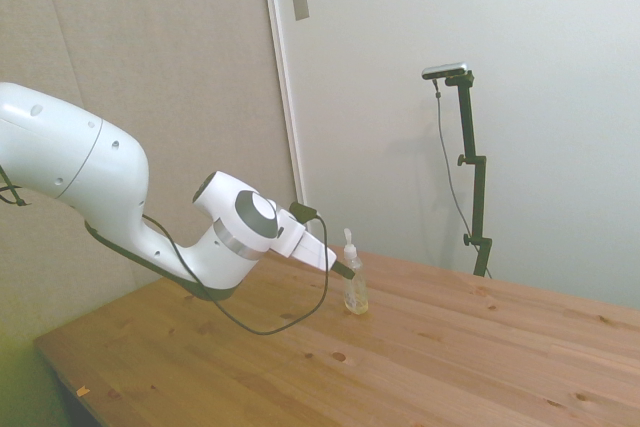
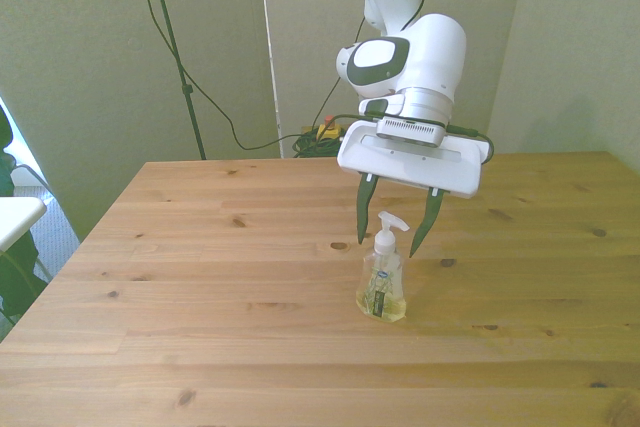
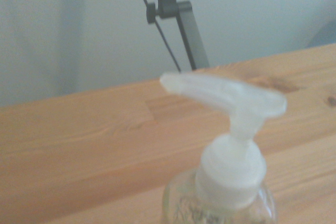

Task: Stand the sanitizer

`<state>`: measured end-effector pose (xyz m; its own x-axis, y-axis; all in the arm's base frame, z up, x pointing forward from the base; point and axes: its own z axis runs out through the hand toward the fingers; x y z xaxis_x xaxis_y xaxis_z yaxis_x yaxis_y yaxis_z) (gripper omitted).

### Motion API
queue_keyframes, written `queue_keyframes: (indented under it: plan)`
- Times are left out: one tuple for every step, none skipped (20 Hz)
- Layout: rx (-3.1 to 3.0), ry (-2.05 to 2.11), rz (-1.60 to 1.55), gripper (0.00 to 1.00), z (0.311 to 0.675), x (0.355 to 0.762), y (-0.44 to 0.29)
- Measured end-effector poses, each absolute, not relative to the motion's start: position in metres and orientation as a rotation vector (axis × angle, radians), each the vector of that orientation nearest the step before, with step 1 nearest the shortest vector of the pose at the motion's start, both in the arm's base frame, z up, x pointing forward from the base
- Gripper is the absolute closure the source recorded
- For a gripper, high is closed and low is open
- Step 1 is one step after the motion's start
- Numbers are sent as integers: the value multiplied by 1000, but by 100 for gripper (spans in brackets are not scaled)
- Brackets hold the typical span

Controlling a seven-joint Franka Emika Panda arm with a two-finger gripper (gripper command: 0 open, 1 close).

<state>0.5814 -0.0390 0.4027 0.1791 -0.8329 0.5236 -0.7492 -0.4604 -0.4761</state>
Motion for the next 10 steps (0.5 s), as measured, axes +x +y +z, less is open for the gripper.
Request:
queue_keyframes:
  plan:
    - [-2348,1574,-1110,0,402,576,-39]
    - [-2372,1580,-1069,0,402,570,-38]
    - [-2396,1585,-1031,0,405,566,-37]
    - [-2421,1590,-990,0,408,562,-36]
    - [-2447,1595,-947,0,413,558,-35]
    - [-2468,1595,-908,0,420,556,-36]
    - [-2492,1594,-863,0,426,553,-37]
    - [-2515,1590,-819,0,432,551,-40]
    - [-2541,1584,-771,0,438,550,-44]
    - [-2568,1579,-718,0,442,548,-50]
